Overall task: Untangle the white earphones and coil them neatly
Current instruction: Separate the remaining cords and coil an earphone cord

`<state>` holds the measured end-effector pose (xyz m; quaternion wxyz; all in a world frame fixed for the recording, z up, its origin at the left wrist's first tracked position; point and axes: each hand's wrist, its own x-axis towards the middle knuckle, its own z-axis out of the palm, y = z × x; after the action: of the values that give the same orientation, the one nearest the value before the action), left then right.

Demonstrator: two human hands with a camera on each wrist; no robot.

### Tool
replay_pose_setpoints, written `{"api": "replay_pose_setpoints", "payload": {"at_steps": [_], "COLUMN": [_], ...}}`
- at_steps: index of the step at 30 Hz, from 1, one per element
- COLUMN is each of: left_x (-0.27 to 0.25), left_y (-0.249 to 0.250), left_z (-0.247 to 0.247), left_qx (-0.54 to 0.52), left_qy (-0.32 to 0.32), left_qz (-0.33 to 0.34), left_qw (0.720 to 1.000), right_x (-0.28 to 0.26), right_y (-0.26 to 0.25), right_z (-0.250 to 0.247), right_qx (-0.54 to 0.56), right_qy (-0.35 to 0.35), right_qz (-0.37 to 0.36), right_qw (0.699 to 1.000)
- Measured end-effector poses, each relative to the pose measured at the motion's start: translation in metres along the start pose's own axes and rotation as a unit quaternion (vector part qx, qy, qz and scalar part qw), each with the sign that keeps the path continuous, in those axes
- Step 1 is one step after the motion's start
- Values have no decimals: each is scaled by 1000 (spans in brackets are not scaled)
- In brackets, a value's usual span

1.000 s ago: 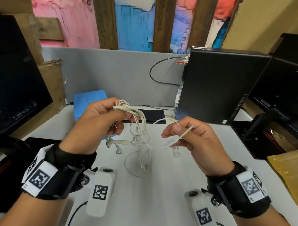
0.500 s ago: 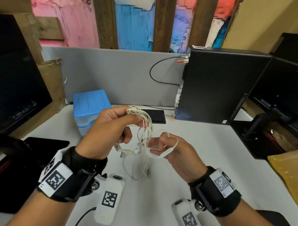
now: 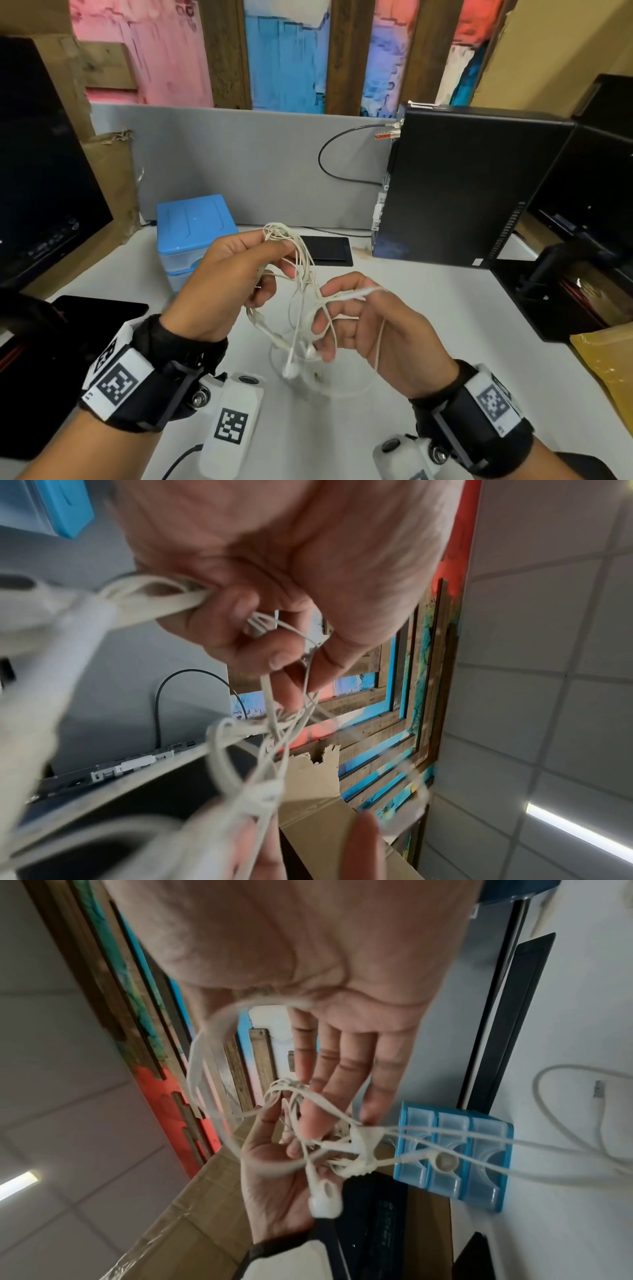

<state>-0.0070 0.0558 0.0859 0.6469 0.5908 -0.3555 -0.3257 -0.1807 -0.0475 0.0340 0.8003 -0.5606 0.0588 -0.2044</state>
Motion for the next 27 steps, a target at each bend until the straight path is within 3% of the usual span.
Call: {"api": "replay_pose_setpoints", "payload": {"at_steps": [2,8,12,15,18,21,23,27], "left_x": [1,1,1,2,1,0,-3,-10], "left_y": [0,-3,-5,-4,-2,-2,-5,-12], "left_z": [0,1,1,0,0,1,4,16], "left_qx": [0,4,18,19,19,21,31,79], "left_qy": [3,-1,-3,-1,-3,-12,-27,-64], "left_qz": [-5,-11,-17,-15,-8,3,20,60], "left_qw": [1000,1000,1000,1000,1000,1000,999,993], "right_x": [0,3,5,1,-4,-7,-6,-3], "right_y": [1,-2,-11,-19,-29,-32,-28,-11], "right_z": [-2,-5,-11,-19,-29,-31,-23,5], "right_qx": [-31,-114,-90,-3,54,15,-49,-193], "right_qy": [3,129,179,152,41,-65,-52,63], "right_qz": [-8,-37,-67,-69,-22,39,59,22], "right_qw": [999,984,977,986,997,997,996,979]}}
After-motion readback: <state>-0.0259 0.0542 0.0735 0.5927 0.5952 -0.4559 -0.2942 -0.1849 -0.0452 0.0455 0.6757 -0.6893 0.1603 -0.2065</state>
